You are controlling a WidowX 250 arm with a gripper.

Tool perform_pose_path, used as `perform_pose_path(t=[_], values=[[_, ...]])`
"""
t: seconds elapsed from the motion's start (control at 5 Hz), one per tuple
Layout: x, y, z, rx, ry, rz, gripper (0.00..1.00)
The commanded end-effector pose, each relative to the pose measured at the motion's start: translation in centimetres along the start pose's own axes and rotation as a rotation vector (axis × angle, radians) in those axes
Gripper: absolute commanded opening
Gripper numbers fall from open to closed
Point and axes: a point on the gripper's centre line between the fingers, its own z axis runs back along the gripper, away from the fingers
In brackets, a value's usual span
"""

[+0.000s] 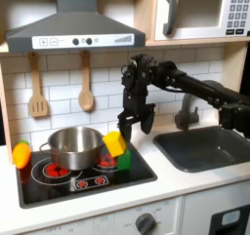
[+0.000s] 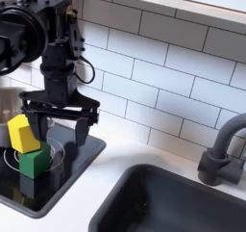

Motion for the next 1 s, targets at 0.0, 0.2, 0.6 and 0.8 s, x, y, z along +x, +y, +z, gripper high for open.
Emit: perform_pose_path(t=[0.0, 0.2, 0.6, 0.8], values=[[-0.1, 0.6, 0.2, 0.004, -0.010, 0.015, 1.00], [-0.3, 0.7, 0.9, 0.001, -0.024, 0.017, 1.00], [-0.3, 1.3, -0.1, 0.016, 0.001, 0.029, 1.00], [-0.4, 1.8, -0.4, 0.042, -0.006, 0.044, 1.00]])
